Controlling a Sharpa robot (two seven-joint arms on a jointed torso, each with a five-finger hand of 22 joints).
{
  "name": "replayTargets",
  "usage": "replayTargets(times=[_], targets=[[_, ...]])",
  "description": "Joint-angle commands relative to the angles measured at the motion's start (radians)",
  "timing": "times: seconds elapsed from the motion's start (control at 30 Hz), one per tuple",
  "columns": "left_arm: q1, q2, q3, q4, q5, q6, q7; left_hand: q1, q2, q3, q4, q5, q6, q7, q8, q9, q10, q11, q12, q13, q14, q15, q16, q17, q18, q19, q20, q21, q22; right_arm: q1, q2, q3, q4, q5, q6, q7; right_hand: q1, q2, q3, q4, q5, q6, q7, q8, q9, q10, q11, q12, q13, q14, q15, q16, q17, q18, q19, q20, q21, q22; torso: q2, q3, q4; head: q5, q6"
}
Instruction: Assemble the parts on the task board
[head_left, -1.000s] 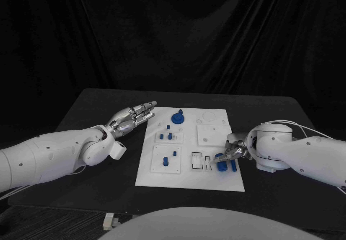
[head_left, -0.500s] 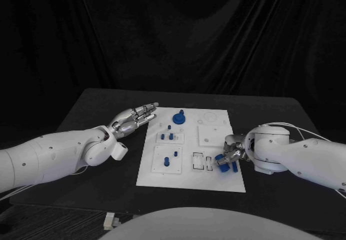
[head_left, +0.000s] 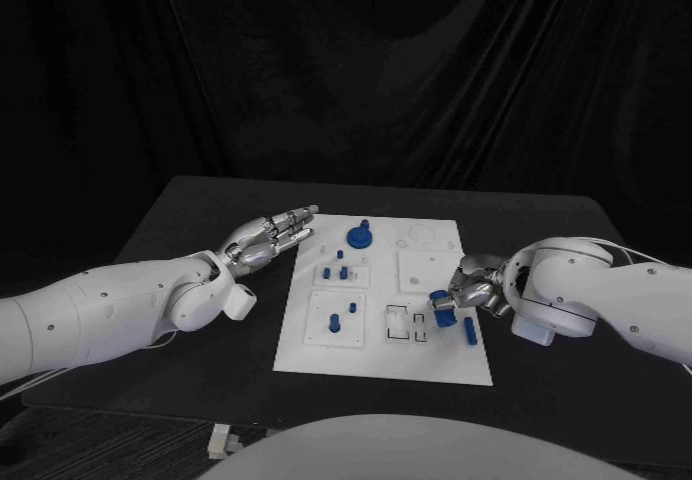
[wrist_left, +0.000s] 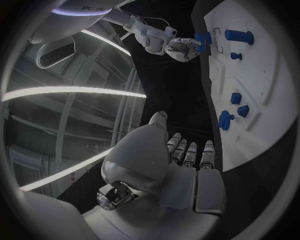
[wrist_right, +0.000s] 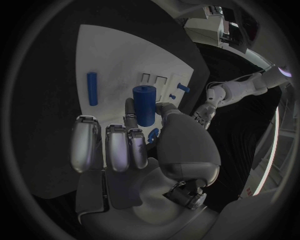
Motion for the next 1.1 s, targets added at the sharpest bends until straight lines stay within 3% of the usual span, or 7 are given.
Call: replayTargets(times=[0.03, 0.3, 0.4, 0.57, 0.6, 0.67, 1.1], targets=[[-0.002, 0.002, 0.001, 0.001, 0.006, 0.01, 0.034, 0.003, 0.01, 0.004, 0.0, 0.005, -0.001, 0.004, 0.004, 0.001, 0.001, 0.007, 0.001, 0.001, -0.002, 0.008, -0.007, -0.002, 0.012, -0.001, 0.004, -0.001, 0.001, 0.009, 0.002, -0.001, 0.013, 0.199, -0.08, -0.003, -0.01, 0.023, 0.168, -0.153, 0.025, -0.007, -0.003, 0.008, 0.027, 0.108, -0.006, 0.003, 0.263, 0.064, -0.007, -0.007, 0.011, -0.008, 0.037, 0.004, -0.007, 0.192, 0.0, 0.0, -0.0001, 0.001, 0.0], [-0.002, 0.002, 0.001, 0.002, 0.006, 0.012, 0.034, 0.004, 0.01, 0.005, -0.001, 0.005, 0.0, 0.004, 0.004, 0.001, 0.001, 0.007, 0.002, 0.001, -0.002, 0.009, -0.007, -0.002, 0.012, -0.001, 0.005, -0.001, 0.002, 0.006, 0.041, -0.001, -0.004, 0.323, -0.083, -0.009, -0.088, 0.024, 0.179, -0.126, -0.058, -0.019, -0.003, 0.01, 0.038, 0.108, -0.005, 0.003, 0.263, 0.063, -0.005, -0.01, 0.002, -0.007, 0.034, 0.005, -0.011, 0.19, 0.0, -0.0001, 0.0, 0.009, 0.0], [-0.002, 0.002, 0.001, 0.002, 0.006, 0.012, 0.034, 0.004, 0.01, 0.005, -0.001, 0.005, -0.001, 0.004, 0.004, 0.001, 0.001, 0.007, 0.002, 0.001, -0.002, 0.011, -0.007, -0.002, 0.012, -0.001, 0.006, -0.001, 0.001, -0.007, 0.058, -0.001, -0.018, 0.337, -0.066, -0.012, -0.106, 0.027, 0.181, -0.121, -0.117, -0.022, -0.002, 0.009, 0.039, 0.108, -0.004, 0.003, 0.263, 0.062, -0.005, -0.011, -0.002, -0.007, 0.034, 0.006, -0.012, 0.19, 0.0, -0.0002, 0.0, 0.01, 0.0], [-0.002, 0.003, 0.001, 0.002, 0.006, 0.014, 0.033, 0.004, 0.01, 0.006, -0.001, 0.005, -0.001, 0.004, 0.004, 0.001, 0.001, 0.007, 0.002, 0.001, -0.002, 0.012, -0.007, -0.002, 0.012, 0.0, 0.007, -0.001, 0.002, -0.022, 0.076, -0.001, -0.037, 0.34, -0.054, -0.015, -0.116, 0.028, 0.182, -0.117, -0.137, -0.025, 0.0, 0.006, 0.038, 0.108, -0.003, 0.003, 0.263, 0.062, -0.004, -0.012, -0.005, -0.006, 0.033, 0.006, -0.014, 0.189, 0.0, -0.0001, 0.0002, 0.012, 0.0], [-0.002, 0.003, 0.001, 0.002, 0.006, 0.015, 0.032, 0.004, 0.01, 0.006, -0.001, 0.005, -0.001, 0.004, 0.004, 0.001, 0.001, 0.007, 0.002, 0.001, -0.002, 0.012, -0.007, -0.002, 0.012, 0.0, 0.007, -0.001, 0.002, -0.025, 0.08, -0.001, -0.042, 0.34, -0.051, -0.015, -0.122, 0.03, 0.18, -0.113, -0.16, -0.026, 0.0, 0.005, 0.038, 0.108, -0.002, 0.003, 0.263, 0.062, -0.003, -0.012, -0.005, -0.006, 0.033, 0.007, -0.014, 0.189, 0.0, 0.0, 0.0003, 0.011, 0.0], [-0.002, 0.003, 0.001, 0.002, 0.006, 0.015, 0.032, 0.004, 0.01, 0.006, -0.001, 0.005, -0.001, 0.004, 0.004, 0.001, 0.001, 0.007, 0.002, 0.001, -0.002, 0.012, -0.007, -0.002, 0.012, 0.0, 0.007, -0.001, 0.002, -0.03, 0.086, -0.001, -0.05, 0.339, -0.043, -0.015, -0.154, 0.039, 0.168, -0.088, -0.269, -0.028, 0.003, 0.0, 0.035, 0.108, 0.001, 0.003, 0.263, 0.061, -0.001, -0.013, -0.009, -0.006, 0.031, 0.009, -0.017, 0.188, 0.0, -0.0002, 0.0007, 0.01, 0.0], [-0.003, 0.008, 0.001, 0.001, 0.006, 0.018, 0.032, 0.004, 0.01, 0.006, -0.001, 0.005, -0.001, 0.004, 0.004, 0.001, 0.001, 0.007, 0.002, 0.001, -0.002, 0.012, -0.007, -0.002, 0.012, 0.0, 0.007, -0.001, 0.002, -0.05, 0.116, -0.001, -0.087, 0.292, -0.011, -0.016, -0.136, 0.041, 0.171, -0.102, -0.323, -0.046, 0.009, -0.011, 0.031, 0.108, 0.005, 0.003, 0.263, 0.06, 0.002, -0.016, -0.017, -0.003, 0.027, 0.012, -0.03, 0.184, 0.0, -0.0002, -0.0004, 0.008, 0.0]])
